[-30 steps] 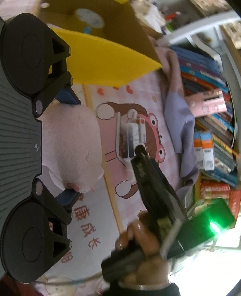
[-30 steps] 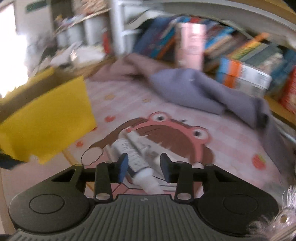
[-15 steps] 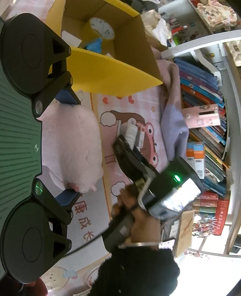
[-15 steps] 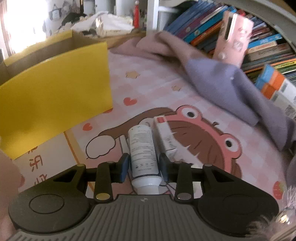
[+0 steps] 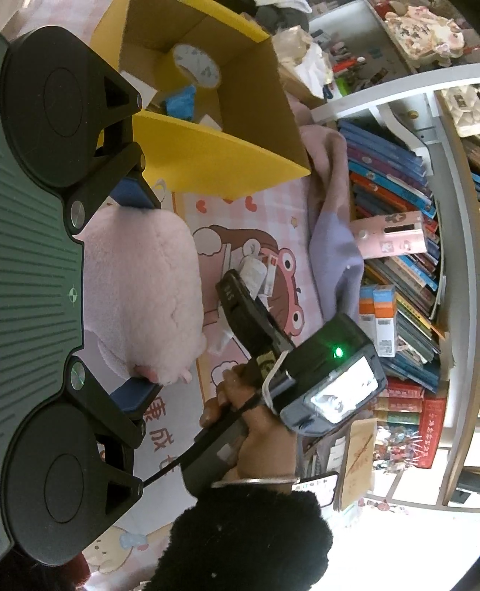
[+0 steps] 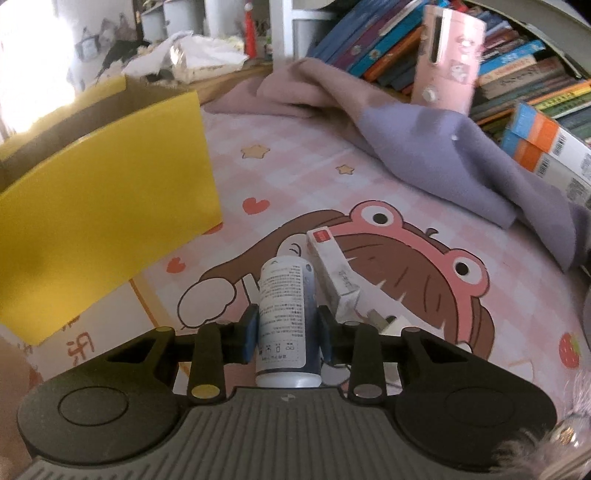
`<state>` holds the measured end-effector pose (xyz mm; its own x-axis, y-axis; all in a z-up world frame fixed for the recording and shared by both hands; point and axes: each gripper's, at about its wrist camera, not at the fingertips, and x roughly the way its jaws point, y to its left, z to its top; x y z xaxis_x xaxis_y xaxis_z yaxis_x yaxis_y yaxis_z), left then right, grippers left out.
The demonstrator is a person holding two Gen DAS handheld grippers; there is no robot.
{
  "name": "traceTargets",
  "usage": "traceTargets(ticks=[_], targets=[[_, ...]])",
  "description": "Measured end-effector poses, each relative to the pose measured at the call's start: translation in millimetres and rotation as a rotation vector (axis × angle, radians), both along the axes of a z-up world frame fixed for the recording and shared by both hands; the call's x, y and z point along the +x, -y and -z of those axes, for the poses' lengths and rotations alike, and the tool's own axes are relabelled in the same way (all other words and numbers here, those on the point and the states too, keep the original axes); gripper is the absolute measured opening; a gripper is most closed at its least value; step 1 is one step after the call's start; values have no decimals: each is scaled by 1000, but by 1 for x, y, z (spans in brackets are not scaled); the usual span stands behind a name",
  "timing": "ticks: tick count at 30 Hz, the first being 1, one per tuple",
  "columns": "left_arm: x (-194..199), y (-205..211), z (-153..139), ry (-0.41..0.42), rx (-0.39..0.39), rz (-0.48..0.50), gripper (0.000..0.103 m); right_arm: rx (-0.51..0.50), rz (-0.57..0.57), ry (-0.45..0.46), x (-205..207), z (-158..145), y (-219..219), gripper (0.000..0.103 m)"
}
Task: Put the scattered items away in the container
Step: 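Lift the plush pig and spray bottle with both grippers toward the yellow box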
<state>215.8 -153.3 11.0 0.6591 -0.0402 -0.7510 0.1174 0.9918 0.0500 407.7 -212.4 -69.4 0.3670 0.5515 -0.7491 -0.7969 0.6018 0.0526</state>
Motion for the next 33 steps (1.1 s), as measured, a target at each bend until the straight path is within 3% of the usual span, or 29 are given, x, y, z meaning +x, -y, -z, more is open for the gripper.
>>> traceTargets(ticks=[18, 33], targets=[[-15, 11, -24, 90, -48, 167, 94, 63, 149, 56, -44, -54, 57, 30], [-50, -33, -40, 191, -126, 214, 94, 87, 358, 139, -142, -101, 81, 30]])
